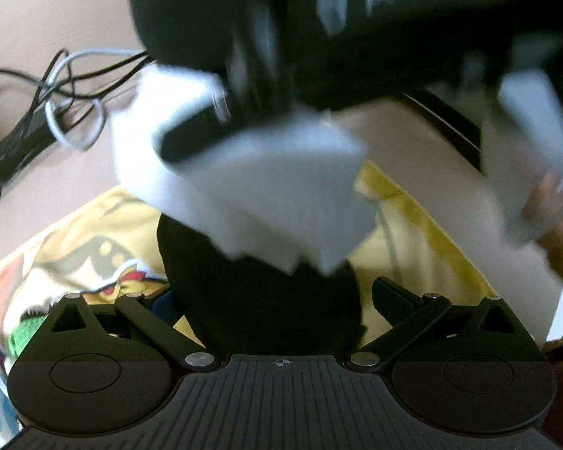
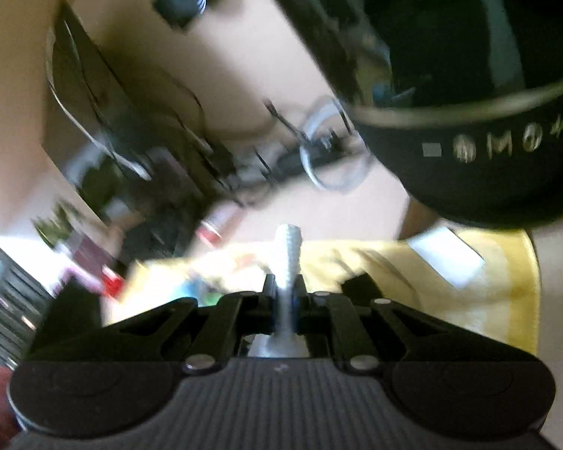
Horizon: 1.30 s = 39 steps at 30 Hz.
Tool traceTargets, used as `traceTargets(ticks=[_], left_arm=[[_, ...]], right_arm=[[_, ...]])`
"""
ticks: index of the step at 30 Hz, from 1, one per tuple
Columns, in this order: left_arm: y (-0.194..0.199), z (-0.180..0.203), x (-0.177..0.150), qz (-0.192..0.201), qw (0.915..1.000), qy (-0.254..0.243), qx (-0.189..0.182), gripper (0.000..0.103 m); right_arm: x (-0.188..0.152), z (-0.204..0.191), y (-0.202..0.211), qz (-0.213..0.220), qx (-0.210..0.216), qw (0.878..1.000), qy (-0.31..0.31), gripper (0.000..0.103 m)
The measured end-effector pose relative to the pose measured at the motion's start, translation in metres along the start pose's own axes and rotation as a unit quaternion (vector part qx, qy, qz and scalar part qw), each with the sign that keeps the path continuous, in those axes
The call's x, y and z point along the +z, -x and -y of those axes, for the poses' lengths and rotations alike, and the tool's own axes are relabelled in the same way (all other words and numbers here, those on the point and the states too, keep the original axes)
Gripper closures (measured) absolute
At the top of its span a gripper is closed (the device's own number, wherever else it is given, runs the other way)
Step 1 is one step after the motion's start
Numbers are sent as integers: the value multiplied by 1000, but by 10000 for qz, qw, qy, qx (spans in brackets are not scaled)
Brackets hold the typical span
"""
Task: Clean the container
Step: 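Wipe the round black mesh pad with the tissue in the right tool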
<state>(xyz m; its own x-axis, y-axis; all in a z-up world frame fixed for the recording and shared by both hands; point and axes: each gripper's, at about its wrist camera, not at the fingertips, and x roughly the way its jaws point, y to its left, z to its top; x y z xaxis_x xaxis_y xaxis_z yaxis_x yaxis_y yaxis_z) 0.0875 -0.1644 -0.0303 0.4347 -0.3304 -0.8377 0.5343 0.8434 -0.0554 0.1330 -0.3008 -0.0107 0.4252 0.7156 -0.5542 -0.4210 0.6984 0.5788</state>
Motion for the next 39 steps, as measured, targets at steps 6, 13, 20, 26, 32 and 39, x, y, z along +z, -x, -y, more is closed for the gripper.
traceTargets(ticks=[6,13,20,26,32,39], left_arm=[[4,-17,-4,263,9980,573,-83,58],[23,-14,5,633,9978,186,116,71],[36,4,10,728,9851,-1080,1121,68],[21,28,-4,733,9812,-1425,1076,53],[14,48,-19,498,9877,-1454,279,18],[21,44,-30,55,9950,-1000,-39,9]], right_arm=[[-27,30,0,-306,-1153,9928,67,94],[-36,45,4,-371,-501,9941,-882,94],[-30,31,-28,-458,282,9921,-1129,94],[-39,43,0,-256,-652,9938,-863,95],[-29,61,64,361,-975,9876,-1176,95],[-21,13,27,112,-215,9986,-465,95]])
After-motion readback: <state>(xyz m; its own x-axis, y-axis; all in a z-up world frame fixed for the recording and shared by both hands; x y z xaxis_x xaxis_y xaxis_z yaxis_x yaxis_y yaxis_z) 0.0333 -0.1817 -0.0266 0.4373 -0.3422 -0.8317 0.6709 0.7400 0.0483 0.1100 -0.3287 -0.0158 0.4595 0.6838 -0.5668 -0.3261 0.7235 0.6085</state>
